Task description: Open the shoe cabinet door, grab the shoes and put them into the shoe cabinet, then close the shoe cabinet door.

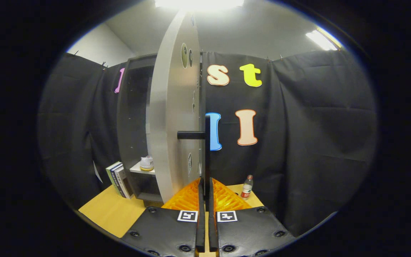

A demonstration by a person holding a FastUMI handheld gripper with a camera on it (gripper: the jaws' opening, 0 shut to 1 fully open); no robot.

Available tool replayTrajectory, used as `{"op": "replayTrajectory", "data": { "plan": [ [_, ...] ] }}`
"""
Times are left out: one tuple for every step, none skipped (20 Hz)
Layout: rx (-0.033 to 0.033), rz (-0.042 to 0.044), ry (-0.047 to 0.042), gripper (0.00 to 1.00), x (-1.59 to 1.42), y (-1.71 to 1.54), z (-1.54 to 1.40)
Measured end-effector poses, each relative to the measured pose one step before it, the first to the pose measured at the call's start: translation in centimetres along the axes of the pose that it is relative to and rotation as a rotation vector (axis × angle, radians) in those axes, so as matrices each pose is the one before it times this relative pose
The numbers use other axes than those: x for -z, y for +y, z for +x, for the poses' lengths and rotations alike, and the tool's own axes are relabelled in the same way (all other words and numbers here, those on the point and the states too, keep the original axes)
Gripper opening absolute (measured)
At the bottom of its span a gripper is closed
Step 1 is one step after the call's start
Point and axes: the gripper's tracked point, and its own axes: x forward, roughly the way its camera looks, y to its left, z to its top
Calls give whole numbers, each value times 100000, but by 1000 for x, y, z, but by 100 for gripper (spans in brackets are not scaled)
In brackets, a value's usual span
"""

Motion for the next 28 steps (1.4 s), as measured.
{"op": "replayTrajectory", "data": {
  "plan": [
    [-2729, 2133, 728, 2, 243, -421, 413],
    [-1215, 812, 496, 2, -30, -437, 97],
    [-290, -1380, 657, 2, 133, -527, 159],
    [-331, -201, -277, 2, -107, -233, 76],
    [-979, 642, -164, 2, 98, -120, -103],
    [-1537, -30, -1205, 2, -176, 241, 42],
    [-1604, -963, -1446, 3, -88, -19, 153],
    [-121, -1512, -979, 4, -96, -379, 22],
    [-138, -633, -568, 5, 27, -225, 95],
    [-123, 1335, 203, 6, 77, -66, 66],
    [-358, 1616, 99, 7, 136, 199, -38],
    [697, 787, -353, 8, -28, 75, 63],
    [594, 462, -378, 10, 87, 31, -90],
    [2125, -171, -1075, 14, -131, -326, 62],
    [1014, -521, -409, 17, 48, -277, -90],
    [1251, 287, -124, 19, -33, -262, -62],
    [1549, 315, 130, 28, 96, -375, -409],
    [1401, 364, 217, 37, -21, -376, -233],
    [859, 921, 827, 45, 179, -144, -333],
    [629, 931, 1186, 54, 204, -170, -495],
    [1176, 897, 2247, 62, 447, -239, -594],
    [2019, 214, 1314, 71, 121, -402, -1025],
    [494, 599, -373, 80, -427, 63, -881],
    [266, 974, -1475, 88, -684, 200, -829],
    [-410, 663, -1342, 97, -480, 457, -923],
    [-1217, -530, -501, 98, -437, 717, -859],
    [-342, -1505, 433, 98, 35, 631, -847],
    [805, -1964, 963, 98, -18, 283, -930]
  ]
}}
